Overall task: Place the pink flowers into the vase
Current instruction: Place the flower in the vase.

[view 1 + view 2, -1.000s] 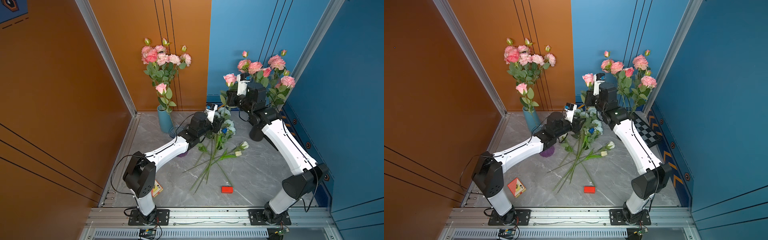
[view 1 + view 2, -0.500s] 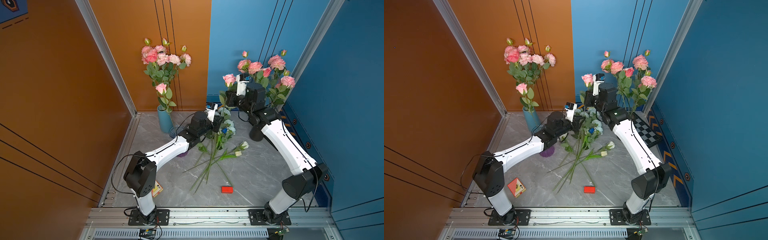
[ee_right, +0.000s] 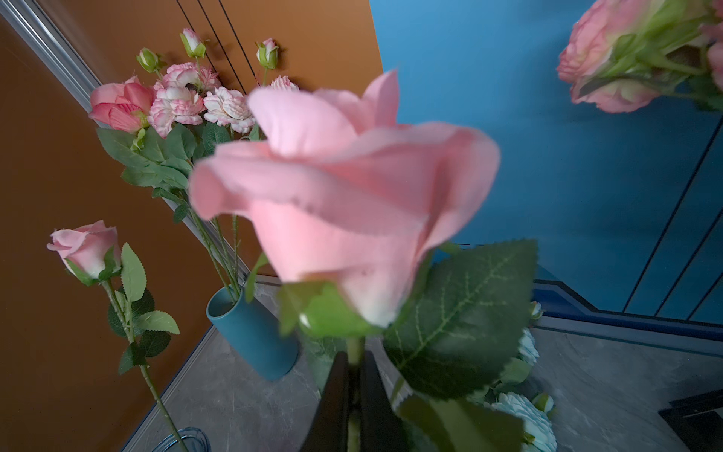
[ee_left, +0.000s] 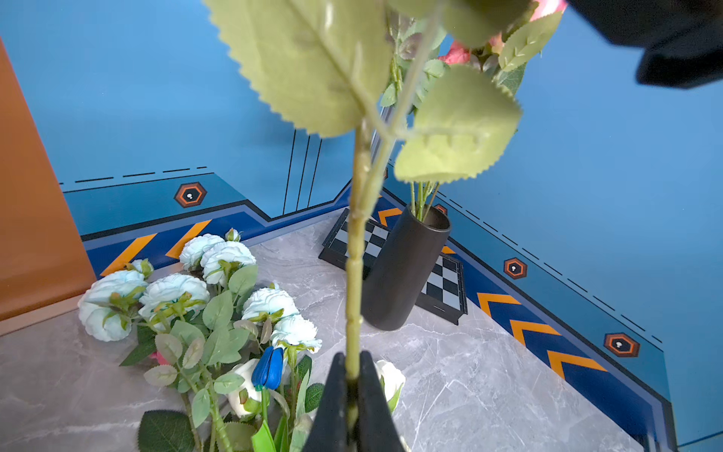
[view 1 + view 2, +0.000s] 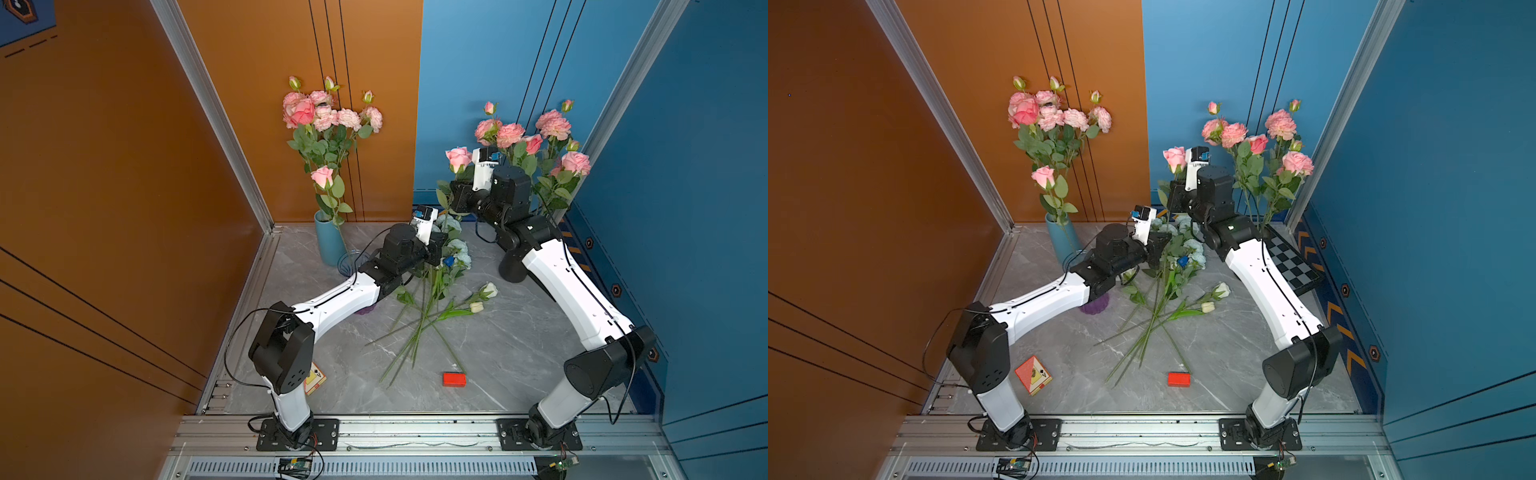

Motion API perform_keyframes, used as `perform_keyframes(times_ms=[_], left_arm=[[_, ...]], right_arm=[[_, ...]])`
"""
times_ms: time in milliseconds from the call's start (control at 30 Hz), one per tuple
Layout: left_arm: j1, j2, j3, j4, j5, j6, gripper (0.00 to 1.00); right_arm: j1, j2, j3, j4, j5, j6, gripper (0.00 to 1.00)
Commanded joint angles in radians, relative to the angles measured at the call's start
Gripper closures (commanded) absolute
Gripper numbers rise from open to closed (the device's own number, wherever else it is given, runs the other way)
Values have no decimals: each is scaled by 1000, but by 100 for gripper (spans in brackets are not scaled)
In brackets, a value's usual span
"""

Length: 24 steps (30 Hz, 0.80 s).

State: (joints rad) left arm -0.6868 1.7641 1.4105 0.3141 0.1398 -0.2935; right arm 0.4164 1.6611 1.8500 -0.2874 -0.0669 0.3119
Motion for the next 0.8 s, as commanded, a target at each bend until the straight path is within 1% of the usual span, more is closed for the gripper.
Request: perform_keyframes(times_ms=[0,167,233,300,400,467,533,633,667,767], left_arm=[[5,-1,9,31,-9,-6,100],[18,-24,-7,32,-36,4,100],[23,-31,-11,32,-45,11,100],[29,-38,-14,31,-56,22,100],[41,-56,-16,30,-80,45,100],[55,-77,-16,31,-86,61,100],[66,-102,-14,28,-93,83,100],[80,-148,0,9,-112,133,100],[84,-163,3,4,-119,151,100],[97,-215,4,-7,-153,199,100]], right_arm=[[4,-16,-18,11,-14,10,90],[-8,-43,-43,2,3,19,78],[-16,-60,-48,3,5,24,71],[-23,-79,-84,4,1,26,66],[-35,-120,-120,3,10,23,51],[-47,-150,-148,3,22,23,37],[-59,-171,-178,4,23,23,27],[-73,-188,-215,5,17,30,5],[-76,-191,-225,6,14,33,0],[-79,-192,-254,20,-14,49,0]])
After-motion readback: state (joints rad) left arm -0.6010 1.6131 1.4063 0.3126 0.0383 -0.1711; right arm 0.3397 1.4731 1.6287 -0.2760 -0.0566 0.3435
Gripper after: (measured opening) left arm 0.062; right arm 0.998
